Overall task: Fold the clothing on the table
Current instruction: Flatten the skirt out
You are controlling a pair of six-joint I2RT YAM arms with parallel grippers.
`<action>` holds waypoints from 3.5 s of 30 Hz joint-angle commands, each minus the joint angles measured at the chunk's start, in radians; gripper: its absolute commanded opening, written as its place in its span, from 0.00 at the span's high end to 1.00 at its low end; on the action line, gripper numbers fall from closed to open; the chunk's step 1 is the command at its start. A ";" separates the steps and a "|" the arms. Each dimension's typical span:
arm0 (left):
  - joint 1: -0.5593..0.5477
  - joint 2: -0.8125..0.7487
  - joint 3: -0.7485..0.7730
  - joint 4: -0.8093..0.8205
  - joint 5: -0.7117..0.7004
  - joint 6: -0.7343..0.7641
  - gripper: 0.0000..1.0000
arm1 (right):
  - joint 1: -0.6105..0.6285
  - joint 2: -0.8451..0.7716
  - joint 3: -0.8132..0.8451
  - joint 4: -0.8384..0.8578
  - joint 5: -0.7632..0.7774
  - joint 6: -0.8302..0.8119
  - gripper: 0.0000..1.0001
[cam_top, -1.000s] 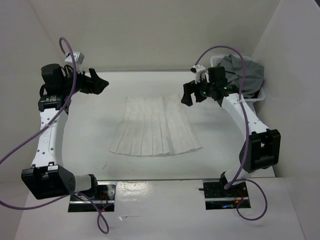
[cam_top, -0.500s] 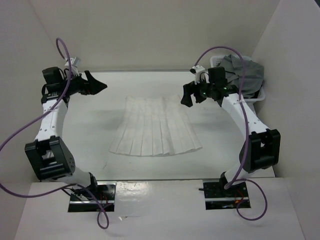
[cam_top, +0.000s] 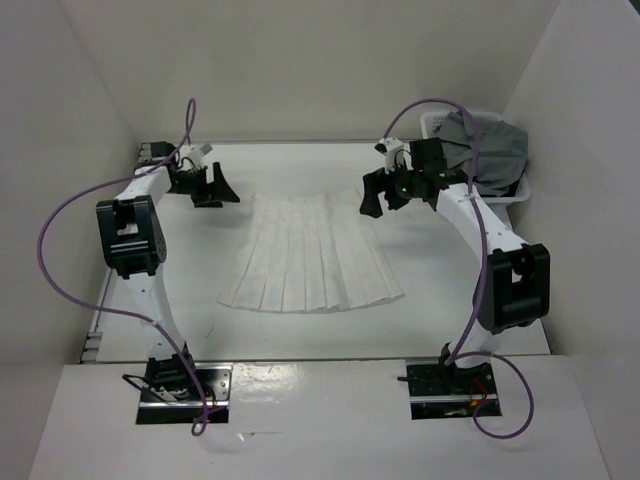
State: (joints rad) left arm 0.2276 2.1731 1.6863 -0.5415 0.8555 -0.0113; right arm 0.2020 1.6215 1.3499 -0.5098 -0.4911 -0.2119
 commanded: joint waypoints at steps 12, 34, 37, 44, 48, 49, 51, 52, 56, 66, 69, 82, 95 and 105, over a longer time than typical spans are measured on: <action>-0.185 0.270 0.458 -0.218 -0.197 0.146 0.17 | -0.007 0.049 0.025 -0.001 -0.040 -0.026 0.01; -0.226 0.717 1.227 -0.756 -0.154 0.278 0.31 | -0.007 0.058 0.025 -0.001 -0.050 -0.026 0.01; -0.235 0.726 1.227 -0.756 -0.154 0.278 0.33 | -0.007 0.058 0.025 -0.001 -0.050 -0.026 0.01; -0.235 0.746 1.237 -0.756 -0.174 0.269 0.35 | -0.007 0.058 0.025 -0.001 -0.069 -0.026 0.01; -0.235 0.746 1.247 -0.756 -0.206 0.257 0.38 | -0.007 0.058 0.025 -0.001 -0.069 -0.035 0.01; -0.235 0.746 1.247 -0.747 -0.207 0.257 0.40 | -0.007 0.058 0.025 -0.001 -0.069 -0.035 0.01; -0.223 0.746 1.247 -0.747 -0.207 0.246 0.42 | -0.007 0.058 0.025 -0.001 -0.069 -0.035 0.01; -0.212 0.746 1.247 -0.747 -0.207 0.246 0.45 | -0.007 0.058 0.025 -0.001 -0.069 -0.035 0.01; -0.212 0.755 1.247 -0.747 -0.207 0.235 0.57 | -0.007 0.058 0.025 -0.001 -0.078 -0.035 0.01; -0.212 0.764 1.267 -0.738 -0.216 0.215 0.78 | -0.007 0.078 0.025 -0.001 -0.057 -0.024 0.01; -0.212 0.764 1.276 -0.738 -0.216 0.215 0.86 | -0.007 0.106 0.055 -0.001 -0.029 -0.004 0.01; -0.203 0.764 1.285 -0.756 -0.176 0.215 1.00 | -0.016 0.360 0.203 0.033 -0.064 -0.017 0.01; -0.194 0.755 1.285 -0.756 -0.176 0.215 1.00 | -0.047 0.603 0.474 0.004 -0.087 -0.038 0.15; -0.194 0.755 1.276 -0.756 -0.167 0.215 1.00 | -0.079 0.767 0.660 -0.079 -0.138 -0.038 0.18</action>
State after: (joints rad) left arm 0.0257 2.9036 2.9437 -1.2812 0.6773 0.2028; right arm 0.1246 2.3672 1.9636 -0.5465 -0.5907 -0.2356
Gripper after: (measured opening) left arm 0.125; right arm 0.820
